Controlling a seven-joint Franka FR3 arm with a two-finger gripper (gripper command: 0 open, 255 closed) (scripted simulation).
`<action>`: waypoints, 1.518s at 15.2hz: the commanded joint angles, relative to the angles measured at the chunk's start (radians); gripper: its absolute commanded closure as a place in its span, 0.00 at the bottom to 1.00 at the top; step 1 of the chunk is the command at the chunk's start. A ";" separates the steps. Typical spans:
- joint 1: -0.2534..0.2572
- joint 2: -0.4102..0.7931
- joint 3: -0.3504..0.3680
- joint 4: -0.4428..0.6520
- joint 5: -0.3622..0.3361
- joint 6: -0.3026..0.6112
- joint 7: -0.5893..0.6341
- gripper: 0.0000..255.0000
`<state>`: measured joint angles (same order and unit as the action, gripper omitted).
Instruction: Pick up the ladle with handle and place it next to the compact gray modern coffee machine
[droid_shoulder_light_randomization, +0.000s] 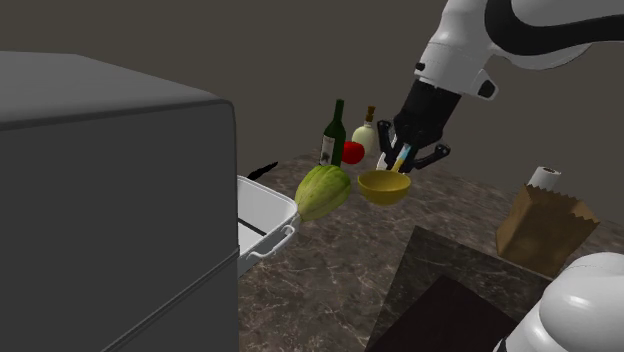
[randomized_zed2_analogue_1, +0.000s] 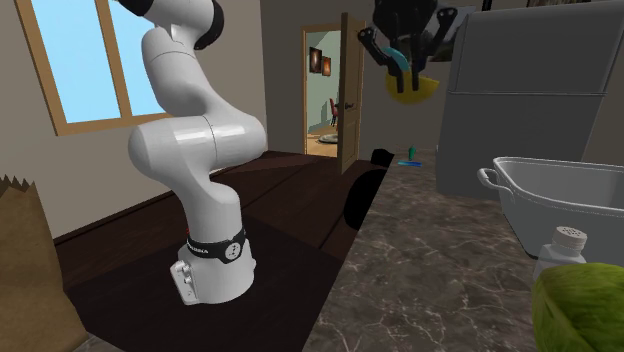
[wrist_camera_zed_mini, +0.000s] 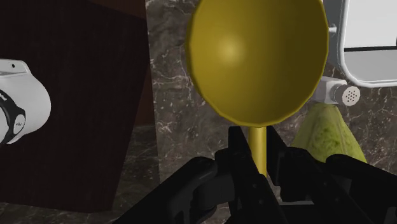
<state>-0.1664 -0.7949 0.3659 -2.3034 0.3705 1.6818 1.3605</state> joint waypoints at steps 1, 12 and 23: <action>-0.003 0.009 -0.003 0.033 -0.005 -0.023 0.006 1.00; -0.017 0.065 -0.024 0.217 -0.032 -0.150 0.031 1.00; -0.030 0.144 -0.036 0.425 -0.054 -0.278 0.061 1.00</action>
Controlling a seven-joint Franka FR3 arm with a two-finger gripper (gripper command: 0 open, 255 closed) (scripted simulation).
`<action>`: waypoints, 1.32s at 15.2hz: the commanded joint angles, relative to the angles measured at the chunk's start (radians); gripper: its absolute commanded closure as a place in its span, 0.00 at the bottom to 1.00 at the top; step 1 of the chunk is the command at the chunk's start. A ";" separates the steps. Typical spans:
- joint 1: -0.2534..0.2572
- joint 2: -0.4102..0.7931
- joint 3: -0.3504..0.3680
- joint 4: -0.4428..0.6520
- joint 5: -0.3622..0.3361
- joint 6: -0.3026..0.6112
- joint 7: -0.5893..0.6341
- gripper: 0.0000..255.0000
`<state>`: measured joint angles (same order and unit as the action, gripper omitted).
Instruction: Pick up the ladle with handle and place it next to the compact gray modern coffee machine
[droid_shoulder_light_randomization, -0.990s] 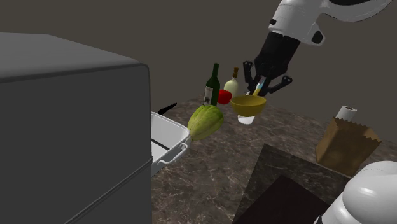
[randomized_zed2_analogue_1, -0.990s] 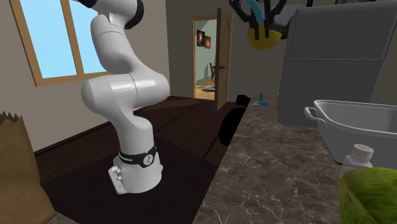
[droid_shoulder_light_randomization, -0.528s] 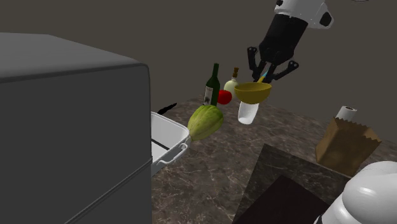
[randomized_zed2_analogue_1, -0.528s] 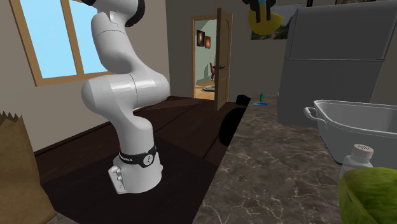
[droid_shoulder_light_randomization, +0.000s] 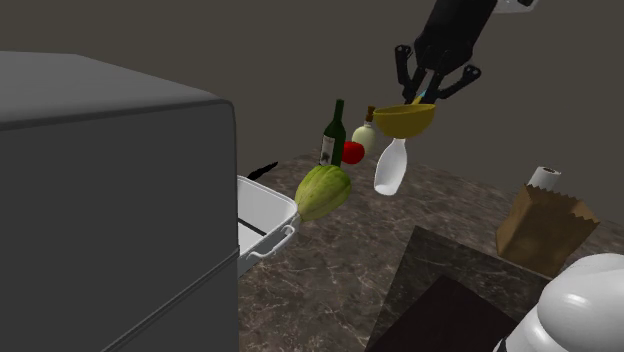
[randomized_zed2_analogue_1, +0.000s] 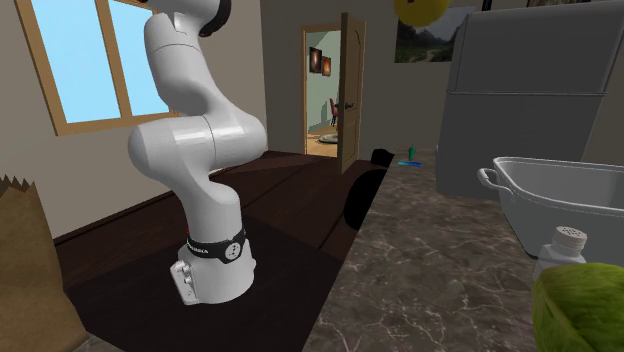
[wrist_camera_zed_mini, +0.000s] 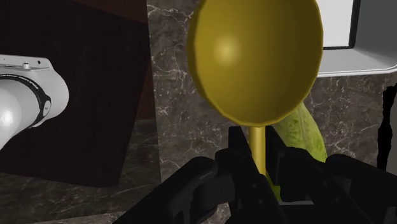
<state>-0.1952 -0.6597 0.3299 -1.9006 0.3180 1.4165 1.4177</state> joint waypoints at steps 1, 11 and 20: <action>-0.003 0.017 -0.001 0.042 -0.004 -0.025 0.007 1.00; -0.014 0.114 0.000 0.265 -0.022 -0.149 0.042 1.00; -0.024 0.229 0.015 0.507 -0.040 -0.274 0.087 1.00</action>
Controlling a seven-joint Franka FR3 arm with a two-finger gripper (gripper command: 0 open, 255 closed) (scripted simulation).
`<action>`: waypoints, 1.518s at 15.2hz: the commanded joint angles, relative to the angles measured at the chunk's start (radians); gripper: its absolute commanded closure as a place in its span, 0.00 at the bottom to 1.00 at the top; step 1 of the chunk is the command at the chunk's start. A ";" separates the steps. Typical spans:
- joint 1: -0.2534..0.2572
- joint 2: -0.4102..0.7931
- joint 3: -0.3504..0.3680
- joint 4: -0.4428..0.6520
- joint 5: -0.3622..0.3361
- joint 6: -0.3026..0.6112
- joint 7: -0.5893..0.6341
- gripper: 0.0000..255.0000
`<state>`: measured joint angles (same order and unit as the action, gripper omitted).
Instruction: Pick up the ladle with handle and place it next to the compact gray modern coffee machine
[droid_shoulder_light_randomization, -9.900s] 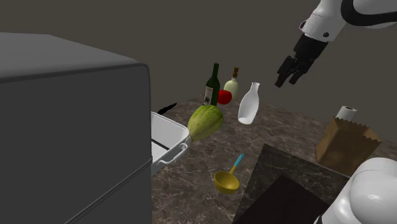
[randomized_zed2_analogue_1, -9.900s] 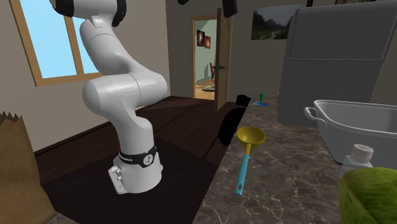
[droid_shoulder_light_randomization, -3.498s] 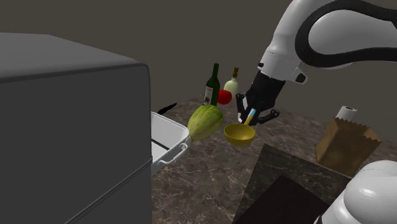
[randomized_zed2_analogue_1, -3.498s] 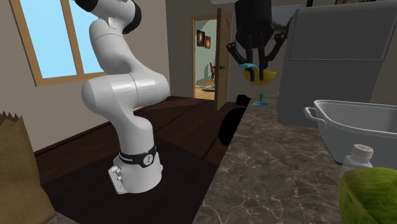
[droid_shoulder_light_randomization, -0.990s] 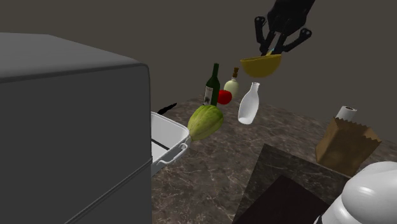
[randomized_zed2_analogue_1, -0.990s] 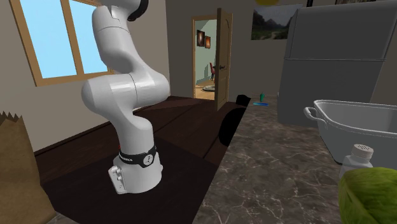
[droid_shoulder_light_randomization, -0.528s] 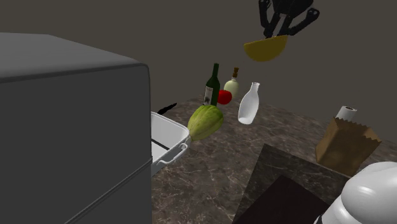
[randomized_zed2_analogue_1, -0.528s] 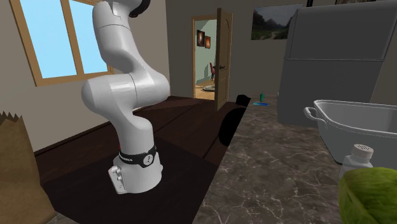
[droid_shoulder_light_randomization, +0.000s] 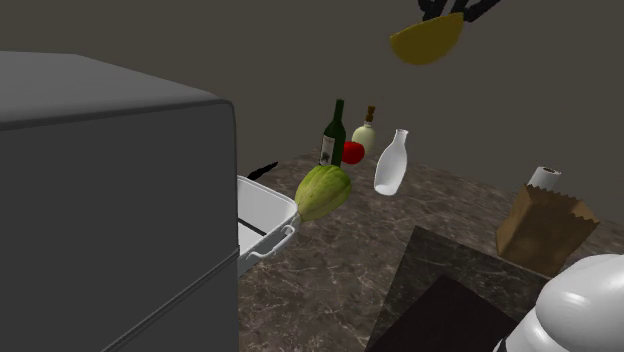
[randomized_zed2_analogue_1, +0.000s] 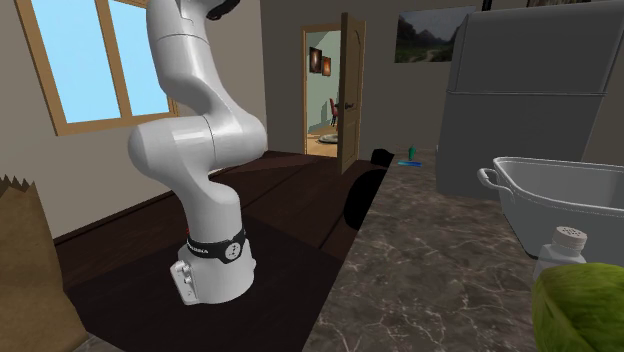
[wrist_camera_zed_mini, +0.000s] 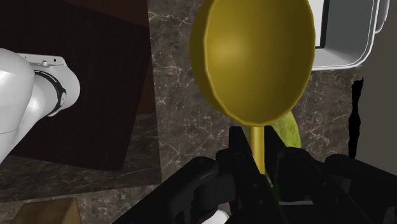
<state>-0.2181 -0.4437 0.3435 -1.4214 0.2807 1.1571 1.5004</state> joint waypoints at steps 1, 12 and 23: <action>-0.001 0.019 0.002 0.039 -0.003 -0.021 0.007 1.00; 0.029 0.231 0.365 0.265 -0.082 0.018 0.377 1.00; 0.086 0.375 0.577 0.298 -0.225 0.103 0.576 1.00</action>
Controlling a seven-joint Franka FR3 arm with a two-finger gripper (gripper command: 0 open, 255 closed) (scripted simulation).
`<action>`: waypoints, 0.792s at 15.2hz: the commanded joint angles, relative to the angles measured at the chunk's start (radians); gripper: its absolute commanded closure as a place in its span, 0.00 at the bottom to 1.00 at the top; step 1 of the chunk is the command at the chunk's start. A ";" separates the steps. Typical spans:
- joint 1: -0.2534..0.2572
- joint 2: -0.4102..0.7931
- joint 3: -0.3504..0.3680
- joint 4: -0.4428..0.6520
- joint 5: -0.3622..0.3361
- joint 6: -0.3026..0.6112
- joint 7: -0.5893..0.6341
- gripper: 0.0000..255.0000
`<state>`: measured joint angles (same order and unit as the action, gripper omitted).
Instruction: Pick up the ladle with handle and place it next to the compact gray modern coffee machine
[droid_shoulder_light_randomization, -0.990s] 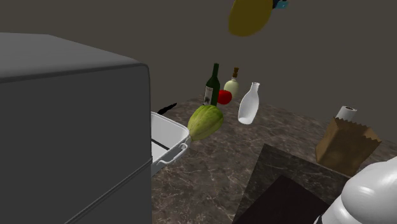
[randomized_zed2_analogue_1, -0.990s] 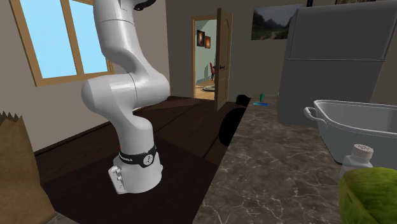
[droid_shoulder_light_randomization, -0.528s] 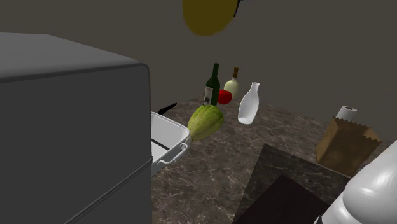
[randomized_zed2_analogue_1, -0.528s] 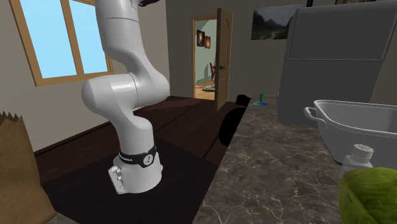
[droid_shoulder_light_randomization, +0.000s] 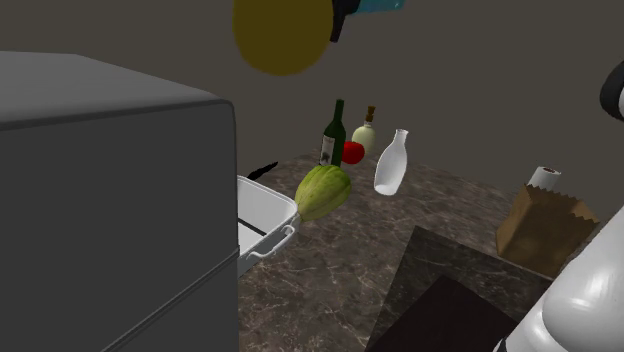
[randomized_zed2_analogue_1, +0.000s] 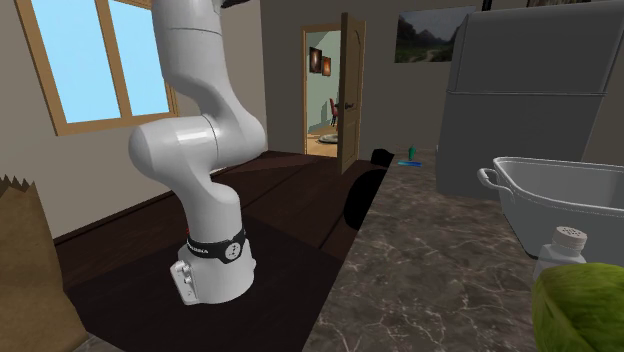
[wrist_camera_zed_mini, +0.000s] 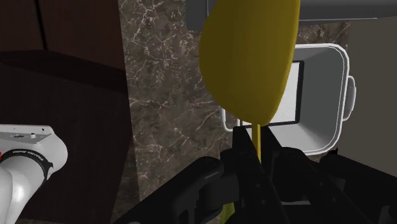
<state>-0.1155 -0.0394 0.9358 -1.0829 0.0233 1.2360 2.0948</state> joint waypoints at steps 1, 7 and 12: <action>-0.024 -0.056 -0.034 -0.077 0.058 0.044 -0.035 1.00; -0.031 -0.179 -0.117 -0.266 0.158 0.145 -0.108 1.00; -0.020 -0.249 -0.159 -0.396 0.204 0.218 -0.147 1.00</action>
<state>-0.1405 -0.2779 0.7784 -1.4578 0.2183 1.4409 1.9530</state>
